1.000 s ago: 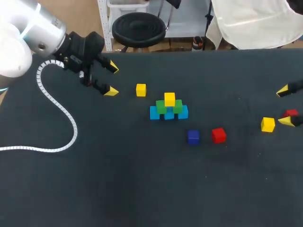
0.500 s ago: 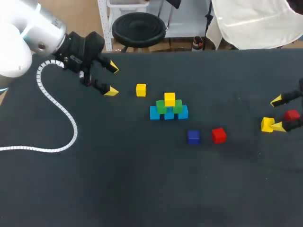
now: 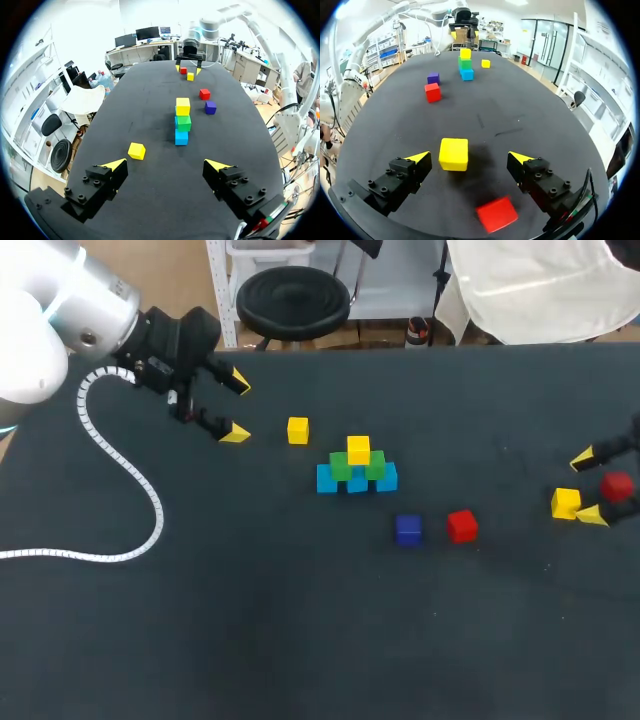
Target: Place the blue cubes, place green cubes on the blue cubes, place the yellow cubes on the green cubes, then place the red cubes on the yellow cubes, and place purple cube on the red cubes.
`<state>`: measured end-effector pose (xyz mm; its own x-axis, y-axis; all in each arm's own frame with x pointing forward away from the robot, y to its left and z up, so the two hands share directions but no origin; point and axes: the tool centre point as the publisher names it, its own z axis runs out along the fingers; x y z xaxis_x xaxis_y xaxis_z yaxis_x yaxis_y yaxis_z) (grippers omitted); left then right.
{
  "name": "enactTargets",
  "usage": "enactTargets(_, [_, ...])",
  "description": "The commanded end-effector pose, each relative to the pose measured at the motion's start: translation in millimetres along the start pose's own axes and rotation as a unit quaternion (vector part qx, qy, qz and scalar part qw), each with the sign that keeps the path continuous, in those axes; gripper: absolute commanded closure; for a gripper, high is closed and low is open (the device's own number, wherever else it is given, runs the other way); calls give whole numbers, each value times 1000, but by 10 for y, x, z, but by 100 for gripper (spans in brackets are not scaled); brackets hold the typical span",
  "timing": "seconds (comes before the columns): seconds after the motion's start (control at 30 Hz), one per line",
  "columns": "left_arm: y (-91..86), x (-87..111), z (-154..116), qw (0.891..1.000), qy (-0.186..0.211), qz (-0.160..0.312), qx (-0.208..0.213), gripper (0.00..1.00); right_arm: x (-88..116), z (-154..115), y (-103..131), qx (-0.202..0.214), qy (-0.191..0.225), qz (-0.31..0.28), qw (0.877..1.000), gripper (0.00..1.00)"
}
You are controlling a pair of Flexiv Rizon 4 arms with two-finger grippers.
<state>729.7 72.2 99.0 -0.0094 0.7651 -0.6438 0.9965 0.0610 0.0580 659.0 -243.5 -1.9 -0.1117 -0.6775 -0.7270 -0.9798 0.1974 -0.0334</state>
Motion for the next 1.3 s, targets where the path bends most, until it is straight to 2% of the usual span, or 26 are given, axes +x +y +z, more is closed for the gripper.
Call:
enactTargets(0.03, [10,4,-3,1000,0,1,1,0,15,105,-148,-26,-11,0,1000,0])
enactTargets(0.27, [10,4,-3,1000,0,1,1,0,62,178,-159,-35,-14,8,999,1])
enactTargets(0.33, [10,4,-3,1000,0,1,1,0,74,179,-151,-36,-14,10,999,9])
enactTargets(0.43, [10,4,-3,1000,0,1,1,0,80,179,-142,-38,-14,10,999,14])
enactTargets(0.5, [10,4,-3,1000,0,1,1,0,75,181,-140,-39,-13,10,999,26])
enactTargets(0.57, [10,4,-3,1000,0,1,1,0,59,186,-137,-42,-14,7,999,31])
enactTargets(0.6, [10,4,-3,1000,0,1,1,0,49,189,-132,-46,-14,4,999,28])
enactTargets(0.63, [10,4,-3,1000,0,1,1,0,33,187,-122,-51,-13,-2,999,20])
enactTargets(0.67, [10,4,-3,1000,0,1,1,0,23,181,-113,-51,-11,-3,999,6])
enactTargets(0.7, [10,4,-3,1000,0,1,1,0,18,166,-108,-53,-12,-4,999,0])
enactTargets(1.0, [10,4,-3,1000,0,1,1,0,-23,143,-117,-67,0,-13,998,0])
enactTargets(1.1, [10,4,-3,1000,0,1,1,0,-54,157,-130,-72,3,-17,997,11])
enactTargets(1.23, [10,4,-3,1000,0,1,1,0,-60,158,-141,-75,5,-20,997,35])
enactTargets(1.27, [10,4,-3,1000,0,1,1,0,-60,158,-142,-76,6,-20,997,51])
enactTargets(1.3, [10,4,-3,1000,0,1,1,0,-60,158,-143,-77,7,-20,997,52])
